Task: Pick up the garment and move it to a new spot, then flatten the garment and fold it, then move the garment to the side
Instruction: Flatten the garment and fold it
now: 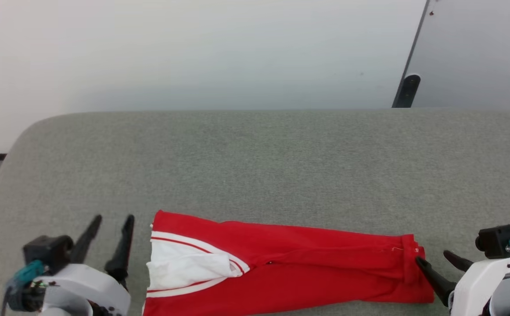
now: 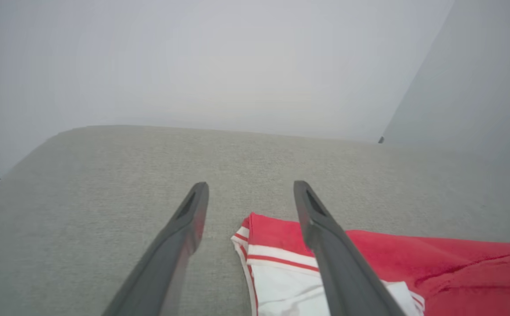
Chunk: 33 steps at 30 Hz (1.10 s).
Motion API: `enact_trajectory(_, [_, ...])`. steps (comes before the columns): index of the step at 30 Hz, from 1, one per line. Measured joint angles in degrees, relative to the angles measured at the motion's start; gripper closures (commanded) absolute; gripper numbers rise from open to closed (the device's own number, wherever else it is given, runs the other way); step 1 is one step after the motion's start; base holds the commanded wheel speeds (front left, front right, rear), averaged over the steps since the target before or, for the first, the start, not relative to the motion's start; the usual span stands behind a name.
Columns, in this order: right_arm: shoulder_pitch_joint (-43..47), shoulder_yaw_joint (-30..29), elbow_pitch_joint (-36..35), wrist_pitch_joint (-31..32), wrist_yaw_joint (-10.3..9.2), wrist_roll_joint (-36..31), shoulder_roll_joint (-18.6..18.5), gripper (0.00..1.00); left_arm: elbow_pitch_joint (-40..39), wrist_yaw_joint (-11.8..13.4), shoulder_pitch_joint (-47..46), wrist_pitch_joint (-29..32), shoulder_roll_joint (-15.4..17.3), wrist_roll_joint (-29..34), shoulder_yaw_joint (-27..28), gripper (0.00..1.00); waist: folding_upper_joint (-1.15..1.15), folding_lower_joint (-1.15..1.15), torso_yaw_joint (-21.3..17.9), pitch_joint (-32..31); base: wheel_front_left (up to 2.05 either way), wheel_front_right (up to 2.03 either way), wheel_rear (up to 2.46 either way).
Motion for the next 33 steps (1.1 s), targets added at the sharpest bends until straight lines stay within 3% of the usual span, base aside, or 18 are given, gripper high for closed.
enact_trajectory(8, [-1.55, -2.63, 3.85, 10.72, 0.0, 1.04, 0.08, 0.0, 0.02, -4.98, 6.99, -0.09, -9.27, 12.05, 14.1, 0.0, 0.0, 0.0, 2.04, 0.84, 0.0, 0.0, 0.0])
enact_trajectory(12, [-4.04, -3.16, 6.39, 14.85, 0.0, 0.98, -0.02, 0.0, 0.85, -7.95, 7.68, -0.09, -13.33, 16.9, 18.01, 0.0, 0.0, 0.0, 3.46, 1.75, 0.0, 0.0, 0.0])
enact_trajectory(21, [-8.47, -3.31, 13.11, 20.83, 0.0, 1.02, 0.51, 0.0, 3.43, -13.52, 5.44, -0.09, -21.02, 23.56, 23.2, 0.0, 0.0, 0.0, 7.27, 4.31, 0.0, 0.0, 0.0])
enact_trajectory(33, [-14.16, -0.53, 20.92, 22.09, -0.01, 1.1, 0.01, 0.0, 5.06, -16.12, 2.86, -0.09, -26.55, 27.43, 26.28, 0.0, 0.0, 0.0, 10.65, 7.67, 0.0, 0.0, 0.0])
